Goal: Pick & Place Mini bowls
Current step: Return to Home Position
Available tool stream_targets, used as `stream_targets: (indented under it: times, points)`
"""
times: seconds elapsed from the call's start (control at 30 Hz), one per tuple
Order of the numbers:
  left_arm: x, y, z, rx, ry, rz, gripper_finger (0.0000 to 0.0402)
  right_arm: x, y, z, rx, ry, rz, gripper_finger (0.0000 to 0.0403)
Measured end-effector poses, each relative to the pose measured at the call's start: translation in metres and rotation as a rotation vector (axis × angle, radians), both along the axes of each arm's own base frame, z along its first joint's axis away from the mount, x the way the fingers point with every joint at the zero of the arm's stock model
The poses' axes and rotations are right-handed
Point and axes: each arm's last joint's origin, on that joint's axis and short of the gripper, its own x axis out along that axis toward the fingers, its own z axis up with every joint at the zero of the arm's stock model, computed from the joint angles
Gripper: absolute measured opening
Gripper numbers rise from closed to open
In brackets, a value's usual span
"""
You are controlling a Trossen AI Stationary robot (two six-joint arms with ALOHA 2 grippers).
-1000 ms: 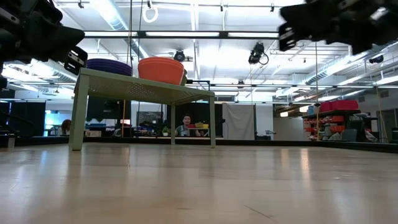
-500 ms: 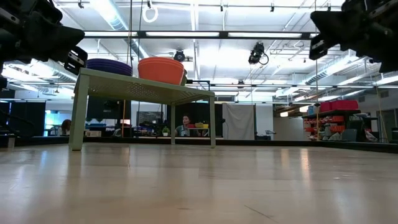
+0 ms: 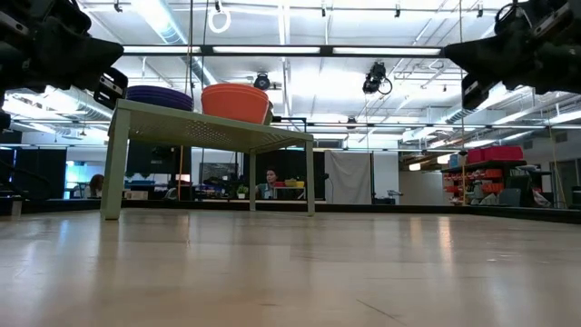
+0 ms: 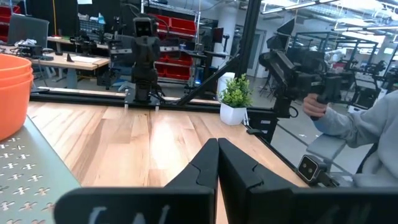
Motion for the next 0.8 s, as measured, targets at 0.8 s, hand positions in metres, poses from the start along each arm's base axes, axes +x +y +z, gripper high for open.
stream_targets:
  times: [0.8]
  points:
    - [0.000, 0.000, 0.000, 0.000, -0.001, 0.000, 0.0014, -0.005, 0.018, -0.010, -0.084, 0.098, 0.128, 0.0025]
